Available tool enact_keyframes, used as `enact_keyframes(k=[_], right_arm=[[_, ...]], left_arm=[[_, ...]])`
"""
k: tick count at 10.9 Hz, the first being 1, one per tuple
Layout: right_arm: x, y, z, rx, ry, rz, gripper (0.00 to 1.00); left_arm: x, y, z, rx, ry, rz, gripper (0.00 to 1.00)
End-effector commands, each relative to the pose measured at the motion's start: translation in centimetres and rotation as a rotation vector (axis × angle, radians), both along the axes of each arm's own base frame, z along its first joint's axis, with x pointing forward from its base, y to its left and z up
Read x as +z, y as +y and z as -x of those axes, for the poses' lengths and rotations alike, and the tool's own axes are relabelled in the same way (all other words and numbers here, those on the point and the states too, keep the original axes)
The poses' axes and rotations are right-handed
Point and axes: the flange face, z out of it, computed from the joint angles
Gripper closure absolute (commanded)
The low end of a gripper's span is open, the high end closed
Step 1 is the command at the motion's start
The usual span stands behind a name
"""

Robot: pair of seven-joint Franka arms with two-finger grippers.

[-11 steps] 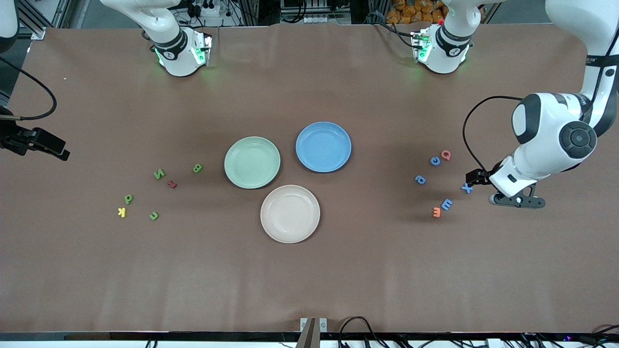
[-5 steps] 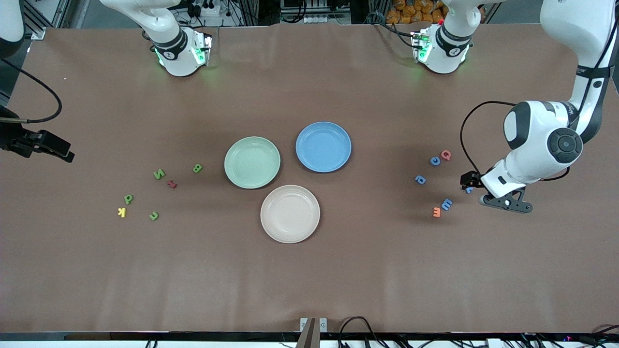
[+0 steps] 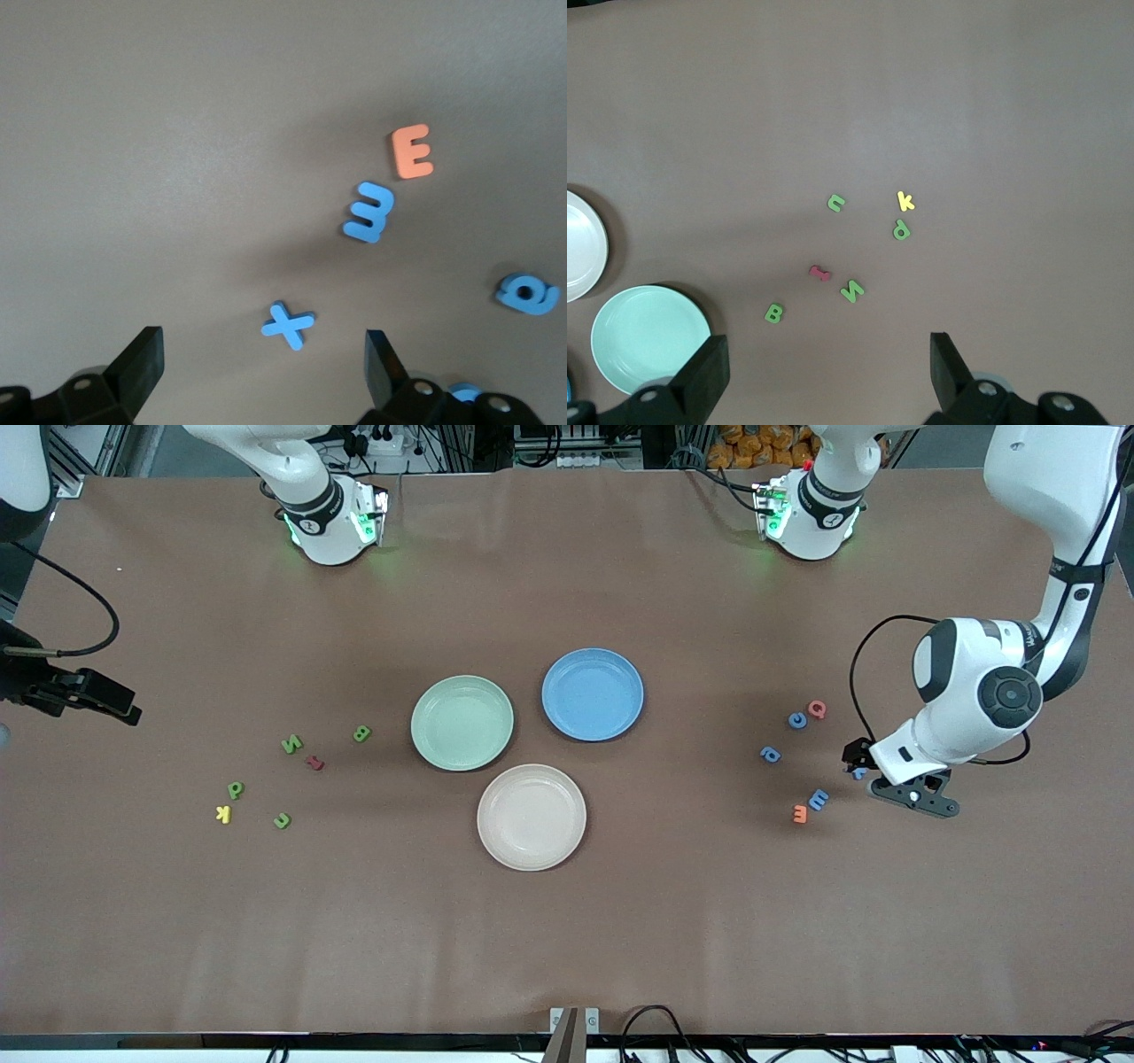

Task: Sort letters by color into matching plates
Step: 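Lower the left gripper over the blue X while the right gripper reaches letters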

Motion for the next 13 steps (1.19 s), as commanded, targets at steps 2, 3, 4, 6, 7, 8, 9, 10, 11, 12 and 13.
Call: enact_keyframes(k=[2, 3, 4, 6, 7, 8, 9, 10, 11, 12, 13], right_arm=[[-1.1, 0.6, -0.2, -0.043, -0.006, -0.002, 0.00], [-1.6, 0.9, -0.3, -0.069, -0.002, -0.003, 0.00], [-2.1, 1.7, -0.3, -0.092, 0.001, -0.004, 0.00], [-3.2, 2.6, -0.3, -0.181, 0.005, -0.007, 0.00], [-3.9, 3.1, -0.4, -0.225, 0.004, -0.008, 0.00], [-4.7, 3.3, -0.5, -0.276, 0.001, -0.011, 0.00], [-5.5, 3.7, -0.5, -0.330, 0.000, -0.015, 0.00], [-6.3, 4.2, -0.5, -0.378, 0.001, -0.017, 0.00], [-7.0, 4.5, -0.5, -0.444, 0.005, -0.045, 0.00], [-7.9, 4.7, -0.5, -0.510, 0.012, -0.069, 0.00], [-8.6, 4.9, -0.5, -0.564, 0.010, -0.081, 0.00]], left_arm=[[-1.8, 0.2, 0.0, -0.051, -0.006, -0.027, 0.00], [-2.3, 0.3, -0.1, -0.050, -0.015, -0.022, 0.00], [-3.0, 0.3, 0.0, -0.051, -0.009, -0.018, 0.00], [-3.7, 0.2, 0.1, -0.056, -0.013, -0.014, 0.00], [-3.8, 0.2, 0.2, -0.081, -0.022, -0.010, 0.00], [-4.1, 0.5, 0.4, -0.097, -0.016, -0.010, 0.00], [-4.4, 0.7, 0.8, -0.098, -0.009, -0.009, 0.00], [-4.4, 0.7, 0.9, -0.113, -0.008, -0.009, 0.00], [-4.5, 1.2, 0.9, -0.126, -0.007, -0.009, 0.00], [-4.9, 2.1, 1.3, -0.141, -0.014, -0.004, 0.00], [-5.5, 2.8, 1.9, -0.164, -0.028, 0.004, 0.00]])
